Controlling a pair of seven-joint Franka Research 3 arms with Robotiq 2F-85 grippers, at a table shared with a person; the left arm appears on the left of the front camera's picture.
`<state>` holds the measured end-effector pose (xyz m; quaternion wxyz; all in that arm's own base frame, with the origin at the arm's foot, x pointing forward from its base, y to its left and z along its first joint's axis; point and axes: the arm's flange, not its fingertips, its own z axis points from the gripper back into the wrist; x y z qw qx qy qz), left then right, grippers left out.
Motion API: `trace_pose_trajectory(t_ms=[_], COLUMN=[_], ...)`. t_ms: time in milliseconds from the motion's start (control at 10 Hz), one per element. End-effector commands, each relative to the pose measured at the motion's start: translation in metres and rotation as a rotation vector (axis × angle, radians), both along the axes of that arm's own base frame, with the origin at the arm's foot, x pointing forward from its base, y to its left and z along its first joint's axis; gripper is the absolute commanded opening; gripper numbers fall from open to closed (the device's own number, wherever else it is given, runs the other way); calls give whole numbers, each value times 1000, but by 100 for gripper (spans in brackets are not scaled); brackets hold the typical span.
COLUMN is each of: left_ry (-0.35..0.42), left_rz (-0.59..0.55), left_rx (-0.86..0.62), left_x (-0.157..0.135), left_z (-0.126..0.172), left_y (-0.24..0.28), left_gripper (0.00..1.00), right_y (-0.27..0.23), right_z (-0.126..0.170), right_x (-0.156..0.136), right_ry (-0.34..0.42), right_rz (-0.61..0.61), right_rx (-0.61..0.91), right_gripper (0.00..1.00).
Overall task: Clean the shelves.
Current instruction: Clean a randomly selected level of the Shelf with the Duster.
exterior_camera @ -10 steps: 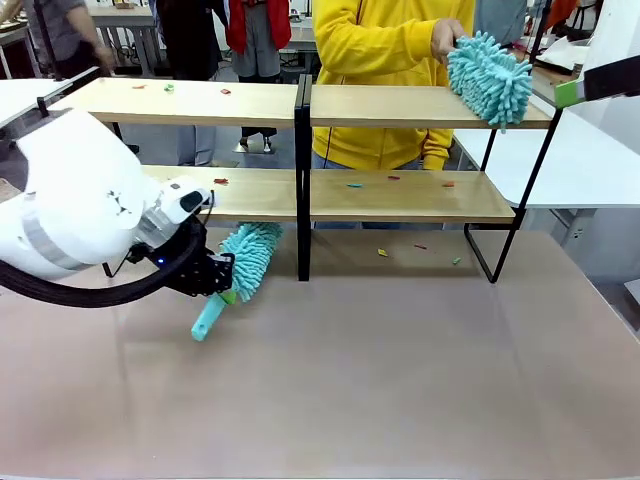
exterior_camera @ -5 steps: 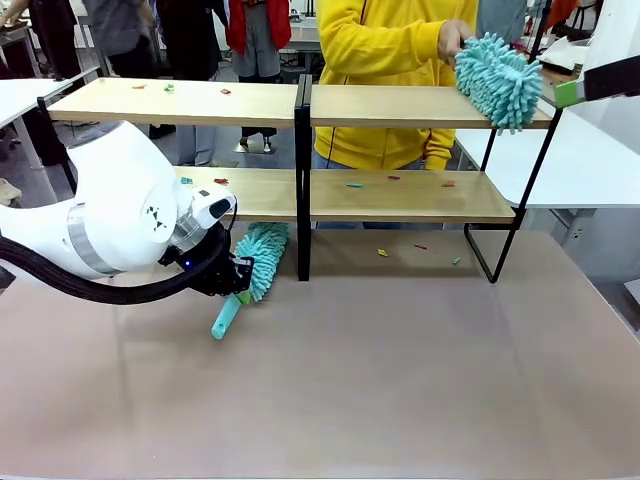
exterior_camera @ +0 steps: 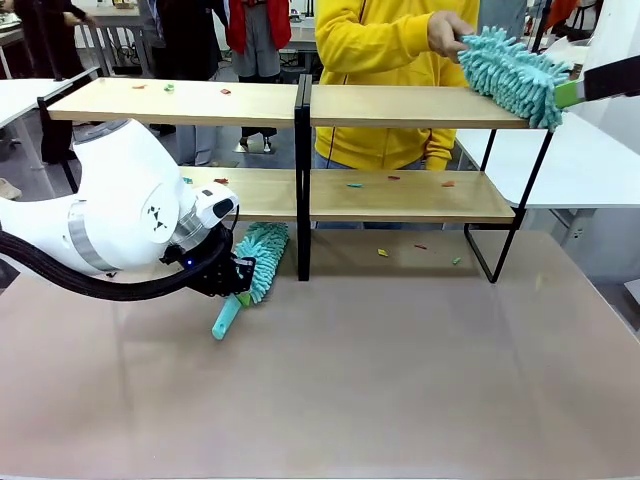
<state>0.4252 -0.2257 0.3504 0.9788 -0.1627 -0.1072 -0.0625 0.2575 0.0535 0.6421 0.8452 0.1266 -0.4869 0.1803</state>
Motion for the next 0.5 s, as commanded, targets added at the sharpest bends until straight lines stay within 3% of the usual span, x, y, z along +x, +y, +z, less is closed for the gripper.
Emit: trace_pose_trajectory(t_ms=[0, 200, 400], left_ry=[-17, 16, 9], left_rz=[18, 67, 175], left_rx=[-22, -8, -3], left_x=[10, 28, 28], left_z=[-1, -9, -13], left_y=[3, -1, 15], left_gripper=[13, 13, 13], right_y=[-1, -1, -1], right_z=[0, 0, 0], right_x=[0, 0, 0], right_ry=[1, 1, 1], right_rz=[9, 9, 9], right_rx=[1, 1, 1], right_gripper=[100, 100, 100])
